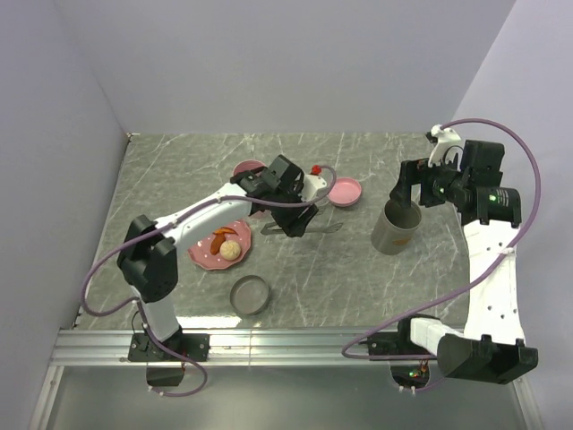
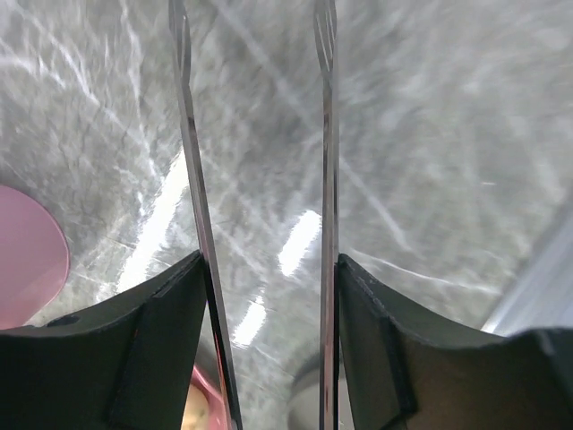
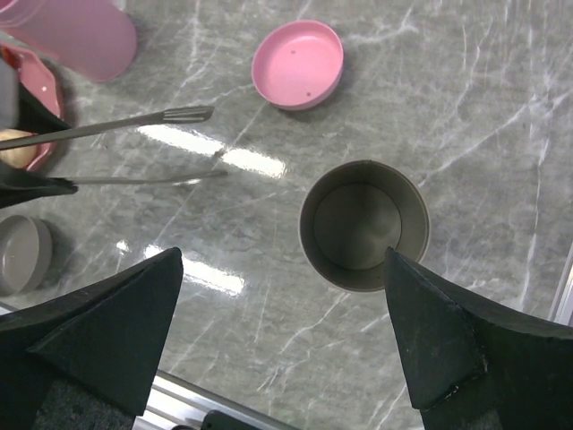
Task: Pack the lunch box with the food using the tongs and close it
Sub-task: Grab the clamp with the left arm
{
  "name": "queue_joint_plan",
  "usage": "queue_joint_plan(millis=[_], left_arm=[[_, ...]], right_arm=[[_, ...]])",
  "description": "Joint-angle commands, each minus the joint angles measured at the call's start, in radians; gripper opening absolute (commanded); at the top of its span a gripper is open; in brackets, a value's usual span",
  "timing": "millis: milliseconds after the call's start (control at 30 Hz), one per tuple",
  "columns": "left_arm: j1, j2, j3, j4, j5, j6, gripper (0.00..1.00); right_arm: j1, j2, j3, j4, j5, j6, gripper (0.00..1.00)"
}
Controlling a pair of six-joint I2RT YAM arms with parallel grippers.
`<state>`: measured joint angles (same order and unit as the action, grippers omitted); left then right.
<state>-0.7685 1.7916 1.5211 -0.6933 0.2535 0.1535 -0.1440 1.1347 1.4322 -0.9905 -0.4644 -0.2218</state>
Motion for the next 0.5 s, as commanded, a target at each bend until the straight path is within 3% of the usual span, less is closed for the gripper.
queue_joint_plan(millis=[0,300,467], left_arm=[[-0.005,-0.09,0.068,-0.07,0.102,-0.031,0.62],[0.038,-0.205,0.071,-0.106,0.283,-0.078,0.61],[0.116,-0.25,0.034,-0.094,0.411,-0.106,0.6]], right_arm=[[0.001,-0.05,0.007,0.047,-0.049,-0.033,1.0],[0.136,-0.206,-0.093,0.147,-0.045,-0.206,1.0],[0.216,-0.259,-0.151,0.167,-0.194,-0.281,1.0]])
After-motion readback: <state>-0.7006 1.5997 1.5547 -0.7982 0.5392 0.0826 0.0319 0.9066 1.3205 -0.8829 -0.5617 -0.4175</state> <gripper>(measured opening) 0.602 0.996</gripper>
